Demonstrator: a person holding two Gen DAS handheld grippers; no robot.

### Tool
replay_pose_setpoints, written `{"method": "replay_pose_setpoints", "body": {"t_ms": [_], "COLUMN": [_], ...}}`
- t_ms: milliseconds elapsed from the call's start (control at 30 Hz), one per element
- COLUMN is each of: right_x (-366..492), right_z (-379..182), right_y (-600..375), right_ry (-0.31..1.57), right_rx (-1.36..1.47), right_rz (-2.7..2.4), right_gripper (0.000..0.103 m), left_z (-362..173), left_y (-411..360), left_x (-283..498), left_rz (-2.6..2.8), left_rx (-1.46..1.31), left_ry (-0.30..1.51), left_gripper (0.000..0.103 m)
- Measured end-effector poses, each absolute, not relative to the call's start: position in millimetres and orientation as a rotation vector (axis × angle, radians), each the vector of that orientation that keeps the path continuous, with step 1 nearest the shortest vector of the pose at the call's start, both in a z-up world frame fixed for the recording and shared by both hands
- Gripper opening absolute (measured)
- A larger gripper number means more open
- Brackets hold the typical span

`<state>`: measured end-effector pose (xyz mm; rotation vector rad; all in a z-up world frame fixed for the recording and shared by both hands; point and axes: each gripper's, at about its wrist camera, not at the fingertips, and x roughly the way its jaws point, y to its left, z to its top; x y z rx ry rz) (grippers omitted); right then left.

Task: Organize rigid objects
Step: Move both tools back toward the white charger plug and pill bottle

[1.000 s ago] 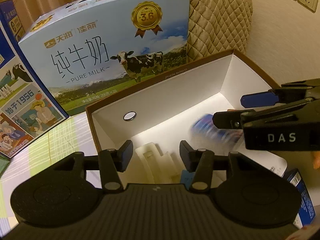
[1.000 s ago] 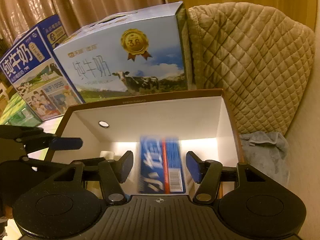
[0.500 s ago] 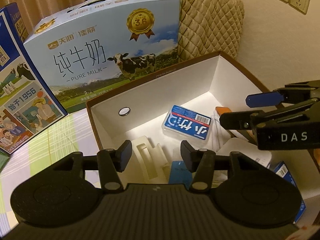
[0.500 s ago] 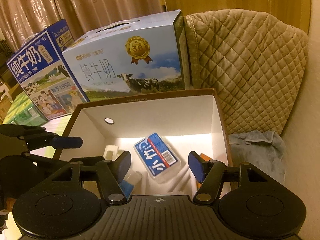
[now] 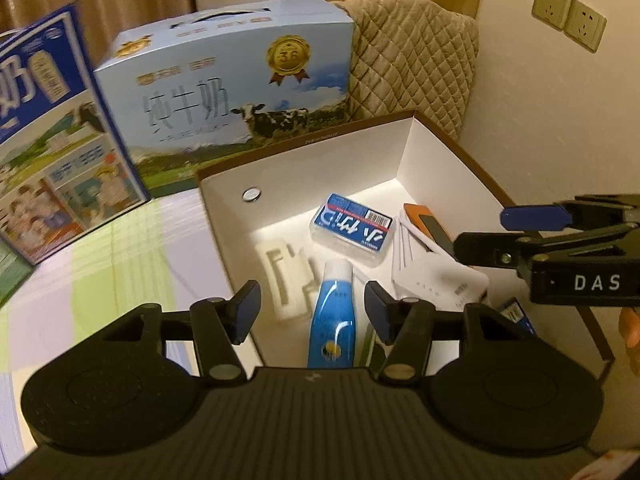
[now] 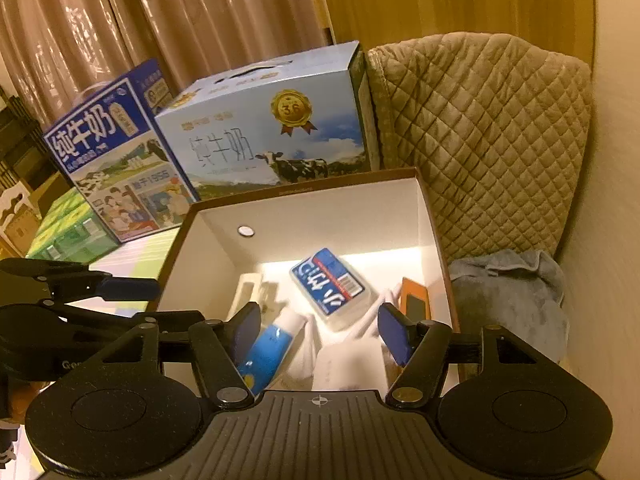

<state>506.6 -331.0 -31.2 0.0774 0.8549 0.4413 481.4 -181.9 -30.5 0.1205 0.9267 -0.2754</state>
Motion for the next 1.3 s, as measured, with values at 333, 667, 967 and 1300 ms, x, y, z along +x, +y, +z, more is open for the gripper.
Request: {"method": "replay_pose_setpoints", "body": {"t_ms": [333, 667, 967, 1300], "right_x": [444, 384, 335, 287], "right_z": [-10, -1, 0, -8], "right_y": [-336, -335, -324, -288], "right_ry": [0.809, 0.808, 0.828, 0.847], "right_rx": [0.094, 0.097, 0.114, 0.081], "right_rz": [0.456, 0.465, 0.475, 0.530], "right_gripper": [0.064, 0.064, 0.064, 0.064], "left_z": [-1, 19, 19, 11], "left_y": [-163, -140, -115, -78], "left_x": [414, 349, 295, 249], "left_rz": [-0.226, -0.224, -0.206, -0.172], "left_rx": [0.096, 0.046, -0.014, -0.049], "left_ry": [0.907, 0.890, 0.904, 0.931], "left_gripper": [0.053, 0.053, 0.053, 0.053]}}
